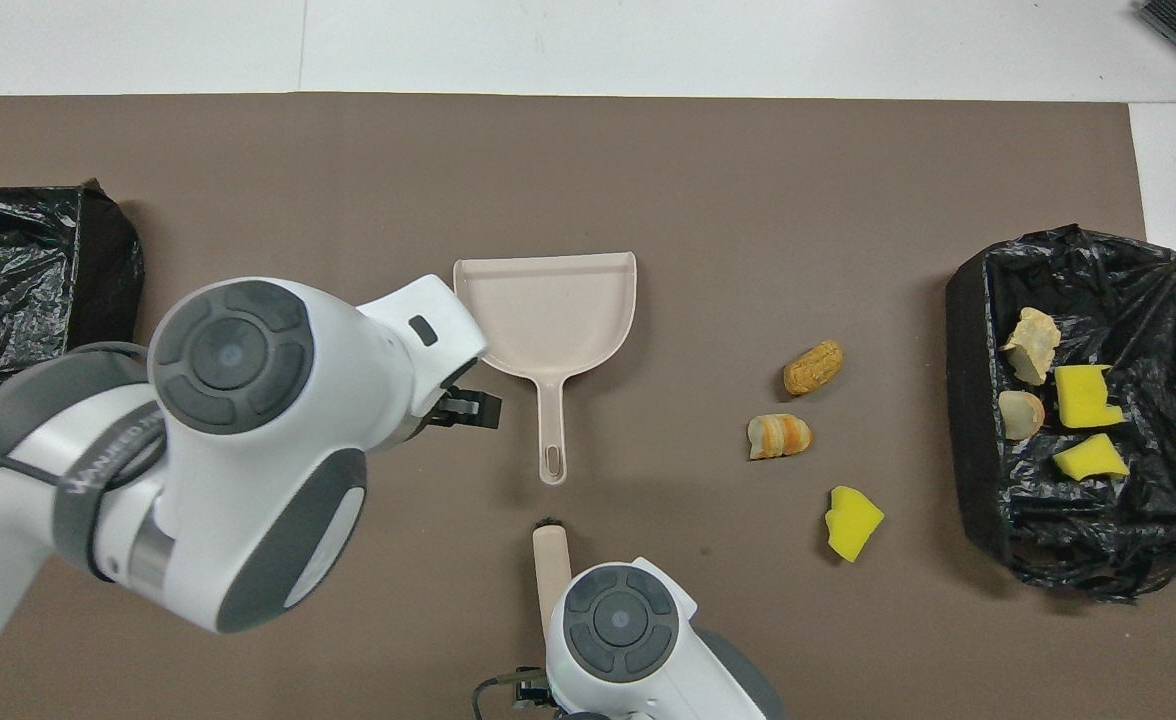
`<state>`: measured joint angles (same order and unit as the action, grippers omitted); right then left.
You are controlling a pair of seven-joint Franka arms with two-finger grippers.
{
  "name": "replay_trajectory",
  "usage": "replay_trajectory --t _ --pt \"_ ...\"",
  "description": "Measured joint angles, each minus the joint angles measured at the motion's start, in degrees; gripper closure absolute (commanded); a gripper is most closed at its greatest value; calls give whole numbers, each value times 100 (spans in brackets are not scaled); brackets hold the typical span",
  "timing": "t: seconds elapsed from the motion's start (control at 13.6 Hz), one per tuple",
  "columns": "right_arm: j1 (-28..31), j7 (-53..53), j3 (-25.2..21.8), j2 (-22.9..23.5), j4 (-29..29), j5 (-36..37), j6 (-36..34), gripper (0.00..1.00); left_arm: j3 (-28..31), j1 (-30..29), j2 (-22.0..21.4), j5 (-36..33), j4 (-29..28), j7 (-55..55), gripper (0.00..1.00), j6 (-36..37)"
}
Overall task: Sweep and dump trash in bin
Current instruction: 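Grasp the dustpan handle with the left gripper while the right gripper grasps the brush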
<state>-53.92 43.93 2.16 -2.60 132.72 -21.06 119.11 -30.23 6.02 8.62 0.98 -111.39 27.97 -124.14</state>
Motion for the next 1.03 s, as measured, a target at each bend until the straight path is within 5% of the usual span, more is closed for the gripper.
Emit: replay_trajectory --t 0.29,0.44,0.51,0.66,0.81,1.03 --pt "-176 57 0 50 261 -141 291 53 -53 270 645 -259 4 601 0 -582" --pt "-176 69 -4 50 261 -144 310 70 -66 351 795 -268 3 776 0 -739" --pt "-176 73 -5 50 261 -145 347 76 -68 360 843 -271 0 809 16 -751" --pt "-175 165 -11 51 260 -148 472 100 -66 360 883 -273 -12 821 67 -756" --pt "-173 208 -20 57 260 -148 581 100 -61 358 887 -507 -22 821 100 -756" --pt "-94 208 -53 18 255 -147 545 100 -51 346 886 -1250 -18 823 100 -754"
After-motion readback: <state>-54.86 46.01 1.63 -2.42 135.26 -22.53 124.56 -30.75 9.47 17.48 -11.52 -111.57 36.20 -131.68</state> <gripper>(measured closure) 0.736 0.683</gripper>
